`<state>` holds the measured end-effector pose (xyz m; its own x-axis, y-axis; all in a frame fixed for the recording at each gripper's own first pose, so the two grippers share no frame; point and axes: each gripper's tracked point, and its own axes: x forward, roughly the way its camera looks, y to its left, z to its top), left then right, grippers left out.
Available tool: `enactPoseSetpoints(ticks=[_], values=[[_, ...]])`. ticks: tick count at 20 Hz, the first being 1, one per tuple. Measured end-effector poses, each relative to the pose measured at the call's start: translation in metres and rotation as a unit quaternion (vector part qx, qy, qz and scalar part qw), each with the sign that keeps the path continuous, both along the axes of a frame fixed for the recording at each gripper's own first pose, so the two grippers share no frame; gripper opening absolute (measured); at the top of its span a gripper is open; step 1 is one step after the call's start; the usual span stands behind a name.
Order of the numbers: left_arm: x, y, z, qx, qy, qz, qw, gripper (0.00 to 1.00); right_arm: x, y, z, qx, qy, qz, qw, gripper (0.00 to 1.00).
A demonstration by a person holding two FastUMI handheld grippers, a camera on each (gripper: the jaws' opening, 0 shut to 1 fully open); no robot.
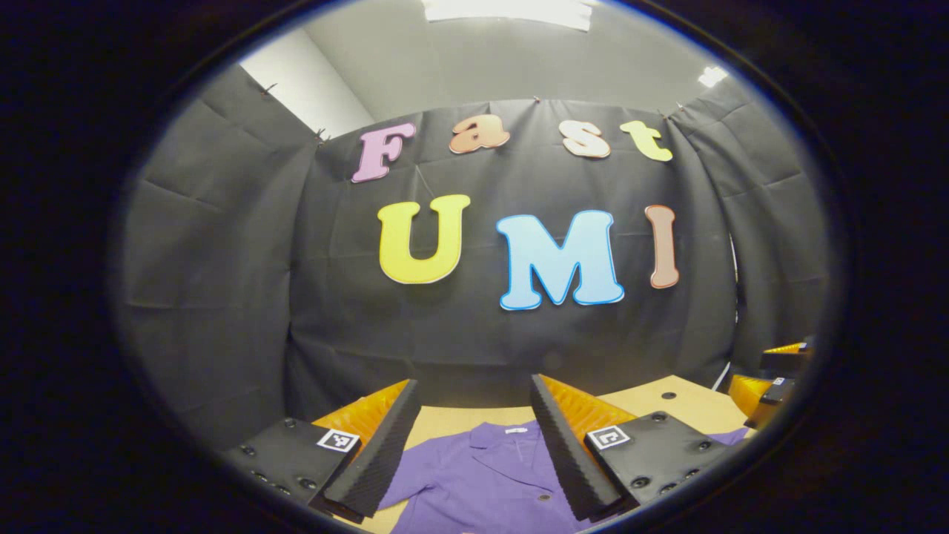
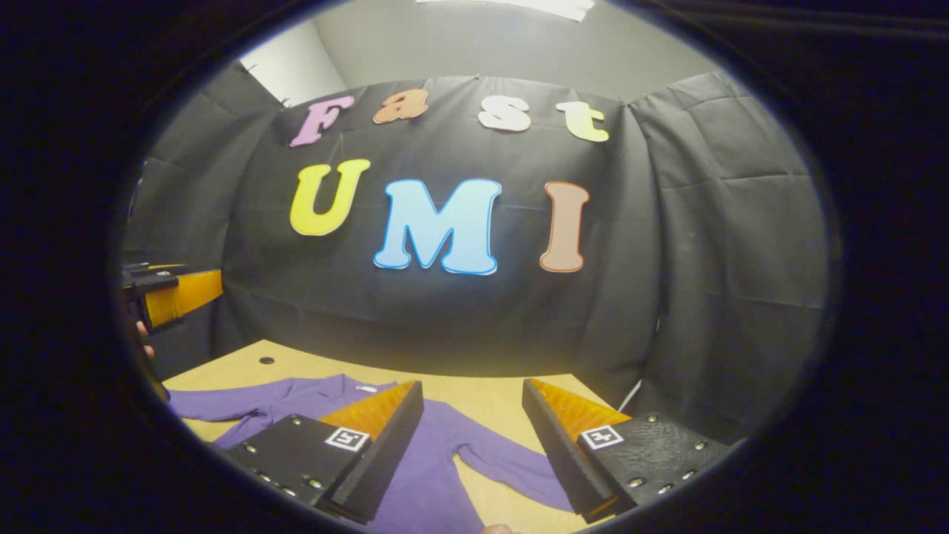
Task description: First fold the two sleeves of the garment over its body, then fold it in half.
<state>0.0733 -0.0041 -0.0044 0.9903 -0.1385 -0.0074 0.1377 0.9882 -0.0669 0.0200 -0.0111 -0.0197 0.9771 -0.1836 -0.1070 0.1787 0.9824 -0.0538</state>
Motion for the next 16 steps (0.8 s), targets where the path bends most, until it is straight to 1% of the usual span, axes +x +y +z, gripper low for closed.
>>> enactPoseSetpoints(ticks=[3,6,9,10,11,16], values=[[0.008,-0.004,-0.004,-0.003,0.000,-0.016,1.000,0.94,0.001,-0.007,-0.011,0.004,0.017,-0.020,1.000,0.89],[0.016,-0.005,-0.008,-0.007,0.002,-0.020,1.000,0.94,-0.002,-0.024,-0.024,0.000,0.039,-0.049,0.998,0.89],[0.024,-0.004,-0.017,-0.004,0.009,-0.022,1.000,0.94,-0.005,-0.045,-0.039,0.008,0.063,-0.080,0.995,0.89],[0.026,-0.003,-0.019,0.000,0.009,-0.021,1.000,0.96,-0.006,-0.054,-0.047,0.016,0.071,-0.091,0.993,0.89],[0.028,-0.004,-0.020,0.002,0.009,-0.022,1.000,0.94,-0.007,-0.062,-0.053,0.024,0.079,-0.103,0.991,0.88],[0.037,-0.002,-0.027,0.011,0.013,-0.017,1.000,0.96,-0.010,-0.104,-0.098,0.052,0.130,-0.155,0.978,0.88]])
